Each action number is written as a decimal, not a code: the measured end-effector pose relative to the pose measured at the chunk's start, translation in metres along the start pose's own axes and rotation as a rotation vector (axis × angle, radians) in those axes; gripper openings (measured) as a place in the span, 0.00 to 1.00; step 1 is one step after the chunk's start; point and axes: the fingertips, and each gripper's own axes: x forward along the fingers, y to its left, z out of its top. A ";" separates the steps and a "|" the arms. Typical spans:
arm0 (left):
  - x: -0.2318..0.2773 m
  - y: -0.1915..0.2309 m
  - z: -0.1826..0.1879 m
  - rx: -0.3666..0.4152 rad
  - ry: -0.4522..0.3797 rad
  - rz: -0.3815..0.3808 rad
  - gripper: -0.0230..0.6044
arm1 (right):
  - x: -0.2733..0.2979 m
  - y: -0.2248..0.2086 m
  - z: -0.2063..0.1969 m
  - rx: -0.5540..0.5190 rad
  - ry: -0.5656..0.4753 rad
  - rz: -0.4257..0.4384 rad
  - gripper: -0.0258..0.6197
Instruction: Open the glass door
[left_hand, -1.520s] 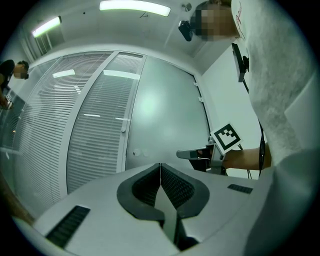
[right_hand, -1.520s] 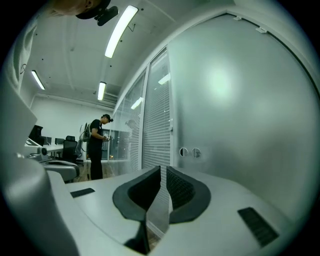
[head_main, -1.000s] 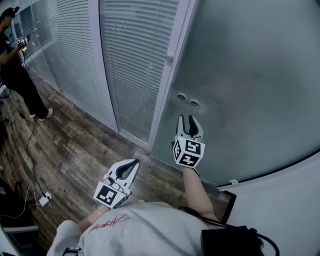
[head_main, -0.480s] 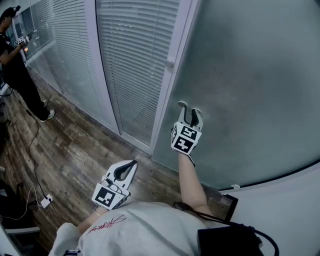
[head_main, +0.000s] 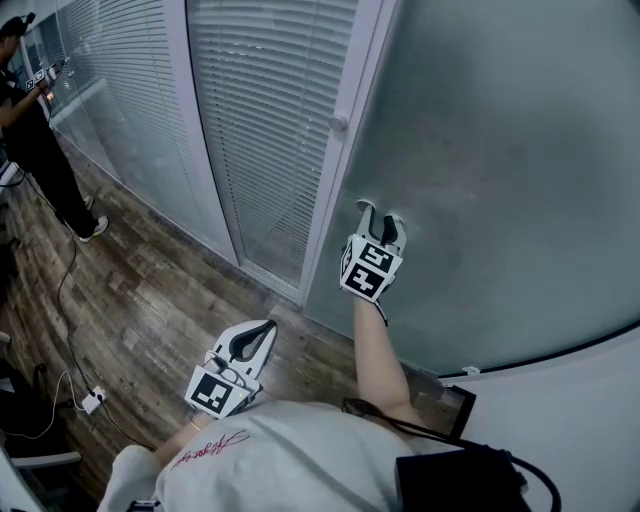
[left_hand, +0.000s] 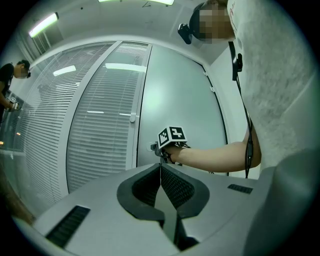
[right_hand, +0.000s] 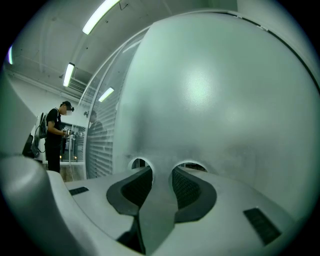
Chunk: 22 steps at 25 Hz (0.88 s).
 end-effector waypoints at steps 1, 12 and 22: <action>0.000 0.000 0.000 0.001 0.000 0.001 0.07 | 0.000 0.000 0.000 0.002 0.002 0.004 0.24; -0.002 -0.003 -0.001 -0.008 0.001 -0.007 0.07 | -0.008 0.003 0.000 -0.005 -0.005 0.011 0.24; -0.011 -0.008 -0.005 -0.020 -0.005 0.003 0.07 | -0.019 0.007 -0.001 -0.004 -0.014 0.030 0.24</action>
